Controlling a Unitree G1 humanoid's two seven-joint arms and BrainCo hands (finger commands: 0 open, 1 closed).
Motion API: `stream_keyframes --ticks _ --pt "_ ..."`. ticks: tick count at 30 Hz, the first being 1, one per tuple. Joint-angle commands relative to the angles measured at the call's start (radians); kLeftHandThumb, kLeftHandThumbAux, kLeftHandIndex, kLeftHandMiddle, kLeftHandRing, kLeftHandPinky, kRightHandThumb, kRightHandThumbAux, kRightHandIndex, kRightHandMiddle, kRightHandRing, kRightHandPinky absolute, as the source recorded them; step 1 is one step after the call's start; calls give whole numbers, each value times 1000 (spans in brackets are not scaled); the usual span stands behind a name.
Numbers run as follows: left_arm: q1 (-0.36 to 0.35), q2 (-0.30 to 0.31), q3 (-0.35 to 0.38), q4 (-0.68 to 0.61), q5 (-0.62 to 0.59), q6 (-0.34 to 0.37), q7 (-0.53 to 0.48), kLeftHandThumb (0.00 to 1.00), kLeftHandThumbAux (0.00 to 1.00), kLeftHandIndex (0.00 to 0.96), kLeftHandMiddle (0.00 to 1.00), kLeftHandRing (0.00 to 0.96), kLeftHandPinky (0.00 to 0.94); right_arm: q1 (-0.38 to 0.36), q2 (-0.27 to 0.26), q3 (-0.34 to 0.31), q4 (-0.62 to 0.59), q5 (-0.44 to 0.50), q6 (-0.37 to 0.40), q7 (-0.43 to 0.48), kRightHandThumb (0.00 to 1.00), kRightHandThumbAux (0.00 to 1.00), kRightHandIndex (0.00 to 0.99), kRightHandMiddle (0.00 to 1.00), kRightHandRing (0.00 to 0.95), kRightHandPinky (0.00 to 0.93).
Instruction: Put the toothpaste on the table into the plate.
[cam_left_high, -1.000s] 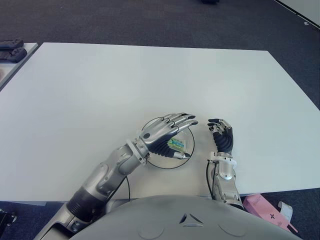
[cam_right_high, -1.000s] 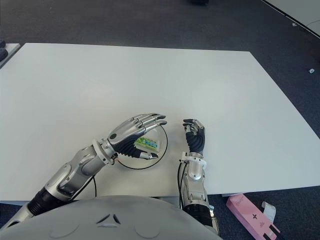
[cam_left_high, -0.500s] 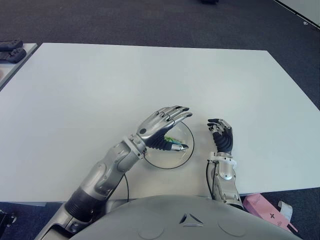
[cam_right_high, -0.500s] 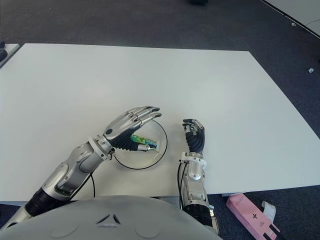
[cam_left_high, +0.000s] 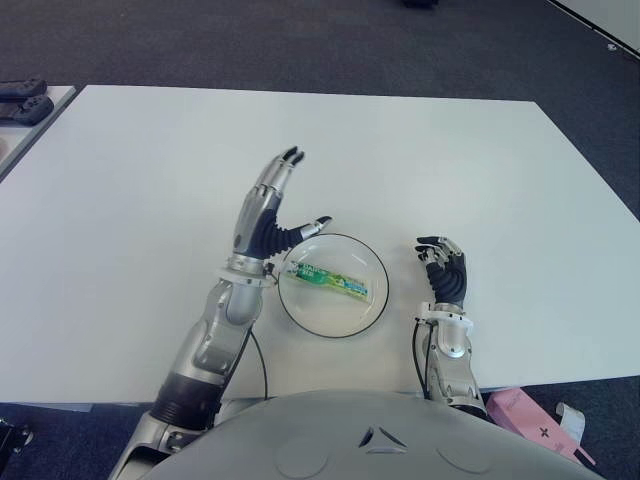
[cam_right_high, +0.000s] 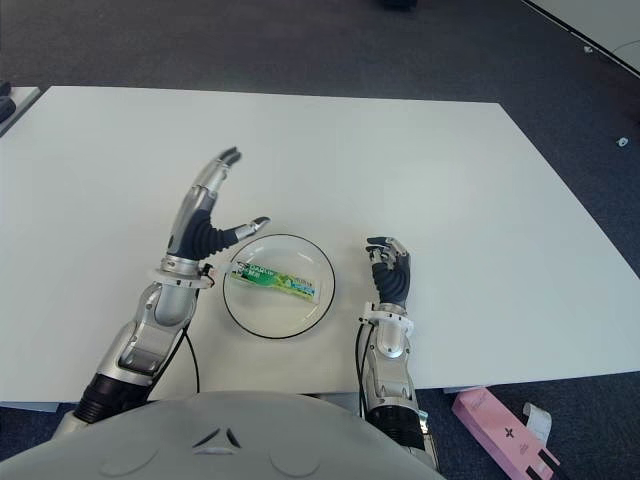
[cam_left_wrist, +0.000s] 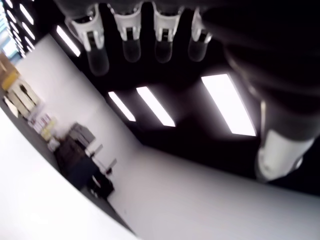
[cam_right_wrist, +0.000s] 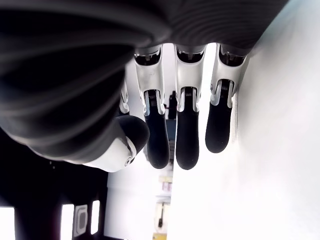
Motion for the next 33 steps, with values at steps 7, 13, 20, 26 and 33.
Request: stream_keyframes --ticks 7,13,20,26,33 --pt "20 -103 127 53 -176 81 33 10 961 293 316 264 255 1 -3 4 41 -4 4 2 720 732 423 430 427 415" --pt "-21 -77 216 188 -294 36 13 17 994 386 395 350 388 -2 -4 3 37 -7 13 -1 722 732 423 436 428 419" --pt "-26 -38 260 300 -370 -58 -10 1 988 441 429 413 434 -4 -2 4 34 -8 6 -5 722 732 422 439 432 422" --pt "-34 -16 266 383 -405 -141 -37 0 947 451 435 434 437 -6 -8 6 36 -15 -5 -6 724 732 422 443 424 416" --pt "-29 -16 258 456 -428 -211 -61 0 937 464 443 445 444 -8 -15 7 31 -22 -5 -6 725 732 422 440 417 414"
